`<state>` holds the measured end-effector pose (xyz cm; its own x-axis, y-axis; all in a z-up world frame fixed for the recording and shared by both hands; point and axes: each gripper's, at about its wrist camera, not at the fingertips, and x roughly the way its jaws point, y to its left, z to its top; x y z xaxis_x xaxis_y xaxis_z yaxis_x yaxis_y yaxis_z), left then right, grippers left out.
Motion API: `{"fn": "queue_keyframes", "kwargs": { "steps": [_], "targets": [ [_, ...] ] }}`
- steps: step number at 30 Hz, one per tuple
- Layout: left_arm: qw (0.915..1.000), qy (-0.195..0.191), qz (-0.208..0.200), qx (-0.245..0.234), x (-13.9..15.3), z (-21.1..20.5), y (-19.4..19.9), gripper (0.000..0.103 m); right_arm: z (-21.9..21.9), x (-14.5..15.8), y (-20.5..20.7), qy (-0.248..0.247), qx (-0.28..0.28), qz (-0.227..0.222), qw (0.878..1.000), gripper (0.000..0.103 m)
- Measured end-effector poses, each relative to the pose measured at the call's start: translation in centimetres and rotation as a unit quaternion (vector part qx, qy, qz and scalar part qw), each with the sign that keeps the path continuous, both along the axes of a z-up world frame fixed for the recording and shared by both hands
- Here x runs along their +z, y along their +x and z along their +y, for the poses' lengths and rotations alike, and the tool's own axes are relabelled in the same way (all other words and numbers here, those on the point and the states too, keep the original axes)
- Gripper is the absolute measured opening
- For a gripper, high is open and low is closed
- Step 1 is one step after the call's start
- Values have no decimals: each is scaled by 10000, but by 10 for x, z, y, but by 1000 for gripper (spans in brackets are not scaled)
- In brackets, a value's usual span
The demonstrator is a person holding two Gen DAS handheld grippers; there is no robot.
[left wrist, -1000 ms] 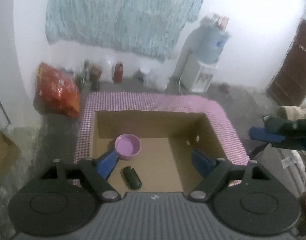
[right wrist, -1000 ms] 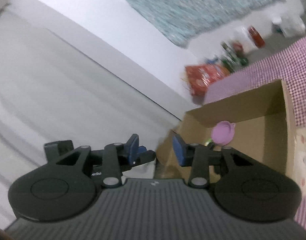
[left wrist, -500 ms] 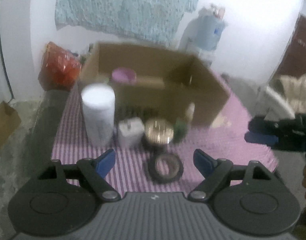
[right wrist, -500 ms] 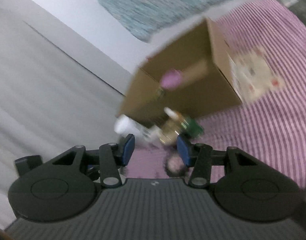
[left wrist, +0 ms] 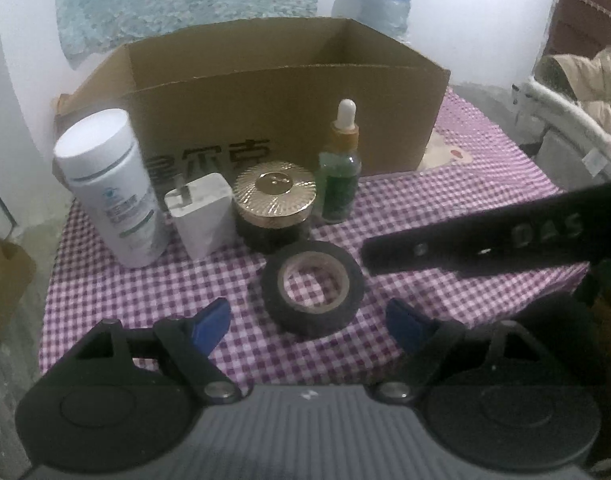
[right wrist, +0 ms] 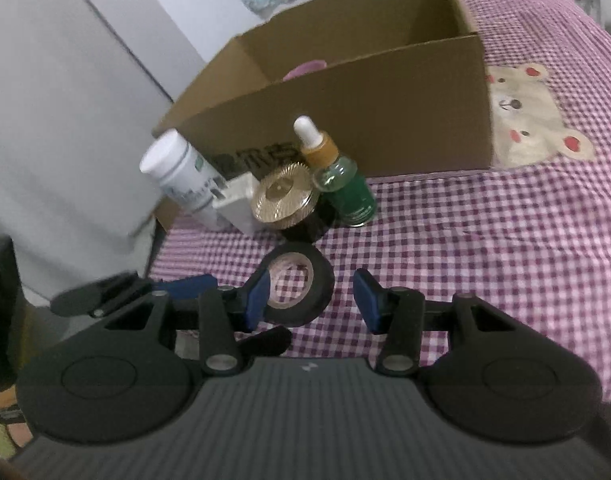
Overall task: Organize rigid objects
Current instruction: 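Close the right gripper on the black electrical tape roll, then carry the tape roll into the box and open the right gripper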
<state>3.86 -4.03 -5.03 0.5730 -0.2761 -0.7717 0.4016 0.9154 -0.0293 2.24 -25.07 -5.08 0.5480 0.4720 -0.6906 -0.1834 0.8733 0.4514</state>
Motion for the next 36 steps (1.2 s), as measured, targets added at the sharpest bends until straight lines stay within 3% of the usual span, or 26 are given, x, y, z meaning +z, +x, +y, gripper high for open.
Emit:
{"fn": "queue_keyframes", "kwargs": {
  "steps": [9,16,20,30,36],
  "targets": [
    [9998,200,57,-51,-20,-6,9,77,18,-11,19,-311,252,51,9992,33],
    [9995,267,-116,-105,-25,-13,11,77,25,-23,23,-463,327,137,9983,24],
    [9996,158,-177,-168,-25,-15,9,65,28,-27,20,-455,345,104,9983,19],
    [9992,189,-319,-170,-24,-19,1,64,28,-26,16,-479,301,66,9984,18],
    [9972,181,-696,-192,5,-15,-24,64,27,1,-4,-508,278,-189,9981,18]
  ]
}}
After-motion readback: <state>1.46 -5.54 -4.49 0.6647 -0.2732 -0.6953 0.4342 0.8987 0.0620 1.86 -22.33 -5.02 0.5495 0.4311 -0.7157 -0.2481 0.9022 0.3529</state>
